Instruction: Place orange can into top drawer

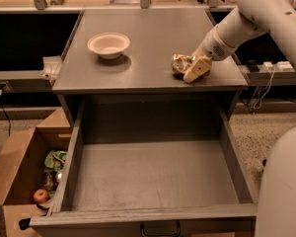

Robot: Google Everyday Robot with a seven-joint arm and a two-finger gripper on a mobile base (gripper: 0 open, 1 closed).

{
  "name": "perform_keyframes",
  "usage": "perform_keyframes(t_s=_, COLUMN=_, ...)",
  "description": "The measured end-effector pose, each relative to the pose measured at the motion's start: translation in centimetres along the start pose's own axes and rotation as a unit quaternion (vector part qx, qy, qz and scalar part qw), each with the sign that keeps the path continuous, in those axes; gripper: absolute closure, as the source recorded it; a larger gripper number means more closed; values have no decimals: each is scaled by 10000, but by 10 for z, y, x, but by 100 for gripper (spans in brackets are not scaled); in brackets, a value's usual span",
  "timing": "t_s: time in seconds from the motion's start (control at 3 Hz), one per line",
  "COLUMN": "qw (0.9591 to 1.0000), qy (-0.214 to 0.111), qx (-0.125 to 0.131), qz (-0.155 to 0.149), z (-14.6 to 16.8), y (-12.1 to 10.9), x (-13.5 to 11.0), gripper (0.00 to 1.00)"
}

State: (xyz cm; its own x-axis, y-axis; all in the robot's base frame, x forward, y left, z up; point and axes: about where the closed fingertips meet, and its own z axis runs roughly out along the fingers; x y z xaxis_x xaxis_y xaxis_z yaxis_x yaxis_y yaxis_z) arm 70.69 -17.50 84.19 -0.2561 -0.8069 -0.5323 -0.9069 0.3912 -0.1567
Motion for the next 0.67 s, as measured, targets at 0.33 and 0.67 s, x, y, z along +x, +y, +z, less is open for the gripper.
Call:
perform_keyframes(t_s=0.33, qw=10000, qy=3, qx=51, qz=-75, z=-3, y=3, x=-3, gripper=60)
perform_keyframes(t_s=0.67, qw=9990, qy=-271, qx=167, qz=-316, z=-32, y=30, x=-18, gripper=83)
